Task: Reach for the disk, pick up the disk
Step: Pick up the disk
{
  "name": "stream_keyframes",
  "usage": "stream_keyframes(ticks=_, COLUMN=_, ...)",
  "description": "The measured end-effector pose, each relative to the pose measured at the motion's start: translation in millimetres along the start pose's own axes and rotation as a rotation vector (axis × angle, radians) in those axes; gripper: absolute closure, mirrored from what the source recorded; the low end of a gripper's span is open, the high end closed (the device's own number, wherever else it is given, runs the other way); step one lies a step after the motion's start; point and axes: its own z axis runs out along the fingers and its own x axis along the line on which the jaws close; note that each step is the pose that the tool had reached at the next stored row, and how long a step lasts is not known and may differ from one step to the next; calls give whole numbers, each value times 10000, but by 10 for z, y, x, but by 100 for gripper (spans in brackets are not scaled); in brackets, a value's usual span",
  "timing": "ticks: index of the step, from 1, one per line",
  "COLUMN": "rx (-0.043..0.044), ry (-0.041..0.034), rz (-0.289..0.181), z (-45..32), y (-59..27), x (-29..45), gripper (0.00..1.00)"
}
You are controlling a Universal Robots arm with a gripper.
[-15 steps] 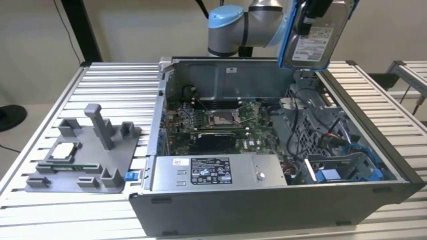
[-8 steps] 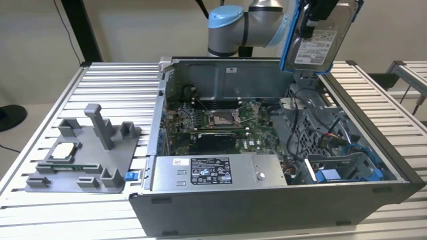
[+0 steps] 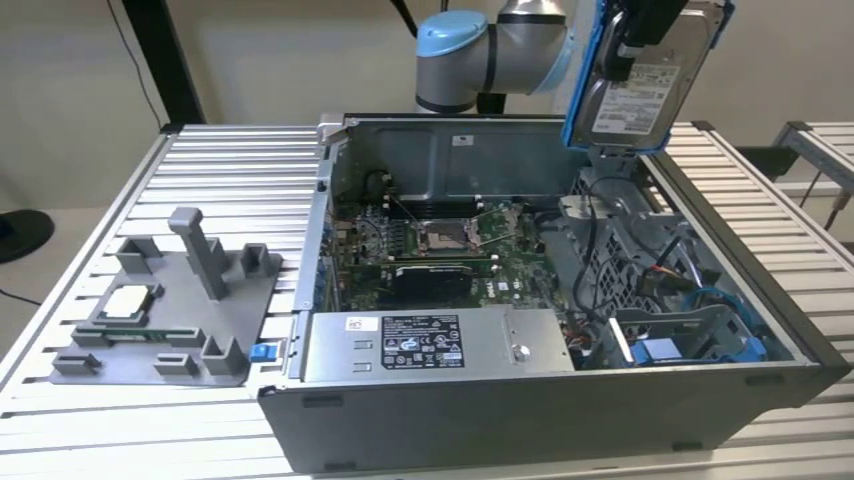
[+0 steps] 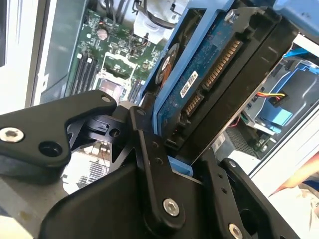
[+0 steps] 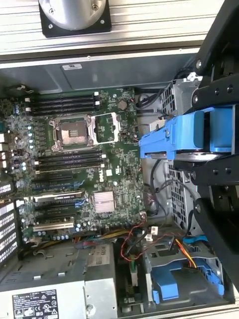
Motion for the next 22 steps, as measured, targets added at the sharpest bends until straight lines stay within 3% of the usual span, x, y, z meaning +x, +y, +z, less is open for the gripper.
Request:
stream_keyframes(ticks=13, rx=0, ry=2, rz=-1, z=-1, y=-4, x=24, gripper=100)
stream_keyframes(ticks=22, rx=0, ry=2, rz=-1, z=-3, y=-28, x=203, gripper=100)
